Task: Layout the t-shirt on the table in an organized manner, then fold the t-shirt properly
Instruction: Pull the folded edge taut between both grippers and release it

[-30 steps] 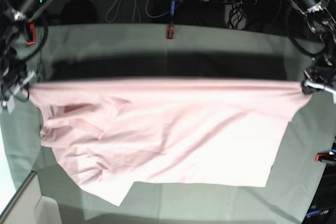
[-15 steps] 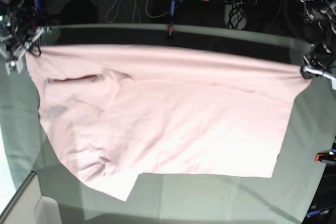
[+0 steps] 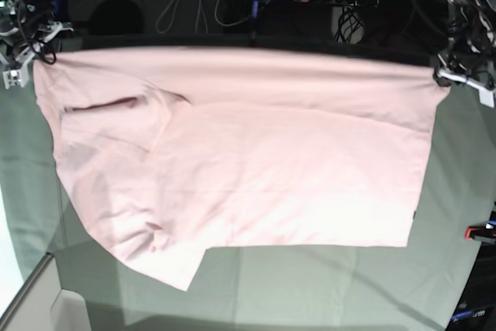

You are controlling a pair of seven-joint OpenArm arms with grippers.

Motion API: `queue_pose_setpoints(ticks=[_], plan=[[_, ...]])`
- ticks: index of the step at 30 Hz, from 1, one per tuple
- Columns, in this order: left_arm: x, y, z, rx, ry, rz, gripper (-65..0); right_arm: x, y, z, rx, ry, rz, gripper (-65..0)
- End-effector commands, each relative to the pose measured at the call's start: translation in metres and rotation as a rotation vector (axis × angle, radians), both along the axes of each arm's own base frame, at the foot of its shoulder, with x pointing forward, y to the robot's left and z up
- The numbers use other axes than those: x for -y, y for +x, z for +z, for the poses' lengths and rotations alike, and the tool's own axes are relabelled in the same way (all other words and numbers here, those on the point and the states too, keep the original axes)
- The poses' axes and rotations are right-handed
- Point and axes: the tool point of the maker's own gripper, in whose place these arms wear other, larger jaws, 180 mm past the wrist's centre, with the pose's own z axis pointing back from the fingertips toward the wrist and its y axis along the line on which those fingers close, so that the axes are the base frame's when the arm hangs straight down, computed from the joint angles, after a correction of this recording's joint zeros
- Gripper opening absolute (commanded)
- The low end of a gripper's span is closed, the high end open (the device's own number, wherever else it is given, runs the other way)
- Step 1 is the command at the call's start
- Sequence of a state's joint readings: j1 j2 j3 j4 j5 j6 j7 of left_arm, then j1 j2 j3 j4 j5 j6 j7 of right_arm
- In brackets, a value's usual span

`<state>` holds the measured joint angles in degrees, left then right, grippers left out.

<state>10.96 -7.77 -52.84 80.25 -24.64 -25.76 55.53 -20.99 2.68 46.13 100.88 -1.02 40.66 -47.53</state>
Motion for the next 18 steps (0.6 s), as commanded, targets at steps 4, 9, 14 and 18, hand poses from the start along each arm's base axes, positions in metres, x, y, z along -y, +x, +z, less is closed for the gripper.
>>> queue_pose_setpoints(ticks=[4, 9, 14, 18], plan=[[-0.014, 0.003, 0.012, 0.032, 0.046, 0.007, -64.9, 0.007, 0.0, 0.007, 0.006, -0.031, -0.004, -65.0], [-0.013, -0.001, 0.01, 0.018, 0.042, 0.005, -64.9, -0.001, 0.004, 0.003, 0.0, -0.018, 0.02, -65.0], [-0.014, -0.01, 0.006, 0.002, 0.045, 0.007, -64.9, -0.003, 0.004, 0.002, -0.005, -0.015, 0.026, -65.0], [-0.012, -0.01, 0.005, 0.002, 0.04, 0.007, -64.9, -0.003, 0.005, 0.002, -0.005, -0.014, 0.027, -65.0]])
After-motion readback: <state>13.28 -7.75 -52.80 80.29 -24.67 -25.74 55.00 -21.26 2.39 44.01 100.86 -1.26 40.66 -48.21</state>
